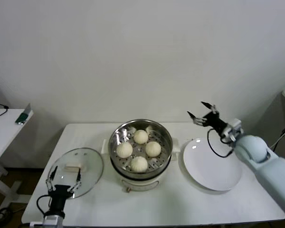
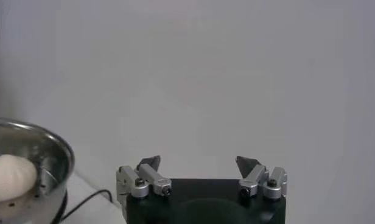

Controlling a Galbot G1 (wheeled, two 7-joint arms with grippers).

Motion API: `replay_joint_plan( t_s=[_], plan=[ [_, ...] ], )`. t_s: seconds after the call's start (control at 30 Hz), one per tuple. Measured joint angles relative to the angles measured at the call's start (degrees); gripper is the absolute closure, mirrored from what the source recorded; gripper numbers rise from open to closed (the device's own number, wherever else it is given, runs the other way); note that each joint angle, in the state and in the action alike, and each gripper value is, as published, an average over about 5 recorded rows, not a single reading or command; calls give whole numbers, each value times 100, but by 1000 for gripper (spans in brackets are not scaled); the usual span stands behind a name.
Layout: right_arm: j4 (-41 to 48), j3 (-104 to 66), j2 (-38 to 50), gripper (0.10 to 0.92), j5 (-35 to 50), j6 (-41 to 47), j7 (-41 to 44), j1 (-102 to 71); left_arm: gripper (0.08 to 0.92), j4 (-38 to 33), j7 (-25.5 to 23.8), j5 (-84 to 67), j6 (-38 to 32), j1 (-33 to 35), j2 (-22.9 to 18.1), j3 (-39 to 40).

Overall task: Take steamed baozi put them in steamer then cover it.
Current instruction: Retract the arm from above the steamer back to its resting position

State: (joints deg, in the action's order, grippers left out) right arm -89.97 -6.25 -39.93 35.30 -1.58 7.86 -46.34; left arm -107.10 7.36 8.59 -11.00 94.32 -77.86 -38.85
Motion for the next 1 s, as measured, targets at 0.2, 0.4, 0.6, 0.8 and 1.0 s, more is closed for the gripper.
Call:
replay_joint_plan(
  t_s=[0.2,0.4,0.6,0.8,1.0],
  plan=[
    [-76,-1399,-548,203,-353,-613,-78,-1973,177,-94,715,1330,413,-24,96,-37],
    [-78,-2064,-1063,203,-639,-1146,-172,-3321,177,21,1133,2855,819,-72,240,-75],
    [-73,-2426,-1444,203,-818,-1600,-214,-3888,177,321,1331,4392,1134,-63,437,-8],
    [-152,-2663,-1670,203,-901,-1901,-222,-4204,177,650,1448,5486,1284,-143,514,99],
    [-264,-2800,-1819,203,-956,-2053,-211,-4440,177,978,1491,6110,1333,-333,520,197]
  ],
)
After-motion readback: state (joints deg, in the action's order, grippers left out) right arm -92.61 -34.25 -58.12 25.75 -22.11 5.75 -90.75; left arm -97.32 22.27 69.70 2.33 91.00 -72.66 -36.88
